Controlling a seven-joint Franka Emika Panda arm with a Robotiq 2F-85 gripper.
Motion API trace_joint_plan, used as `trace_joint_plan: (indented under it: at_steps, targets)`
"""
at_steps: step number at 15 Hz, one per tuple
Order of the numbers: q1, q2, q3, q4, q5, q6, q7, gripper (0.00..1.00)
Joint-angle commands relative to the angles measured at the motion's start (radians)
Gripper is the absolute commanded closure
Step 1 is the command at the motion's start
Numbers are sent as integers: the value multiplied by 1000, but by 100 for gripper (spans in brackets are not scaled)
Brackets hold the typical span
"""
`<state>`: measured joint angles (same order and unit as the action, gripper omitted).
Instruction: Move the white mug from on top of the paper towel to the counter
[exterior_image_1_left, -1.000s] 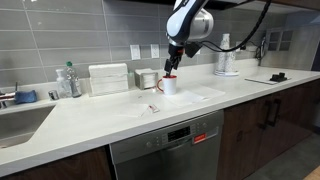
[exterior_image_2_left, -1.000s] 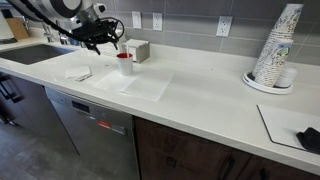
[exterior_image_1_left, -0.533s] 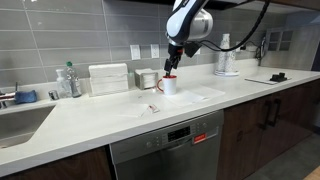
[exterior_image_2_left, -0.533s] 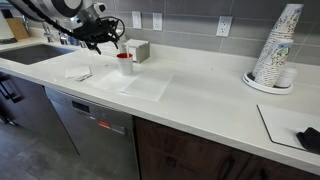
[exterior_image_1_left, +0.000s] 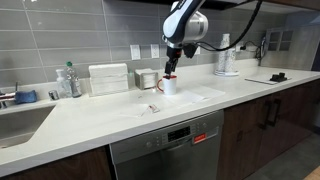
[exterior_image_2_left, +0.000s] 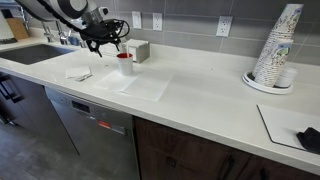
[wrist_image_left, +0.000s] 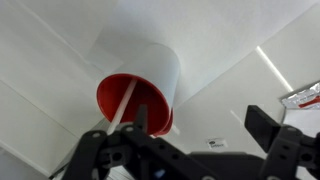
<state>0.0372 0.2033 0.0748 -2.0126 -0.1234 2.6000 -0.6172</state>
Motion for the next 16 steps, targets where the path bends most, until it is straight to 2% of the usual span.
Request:
trace_joint_plan:
  at_steps: [1,8,13,15,16]
  targets:
    - [-21,54,14,76,-1,-76,-61,0]
    - [-40,140,36,186,26,-132,-206,0]
    - [-48,200,50,246,32,-141,-248,0]
    - [-50,217,52,265,35,-162,-252,18]
    - [-51,225,52,274,36,-171,-253,34]
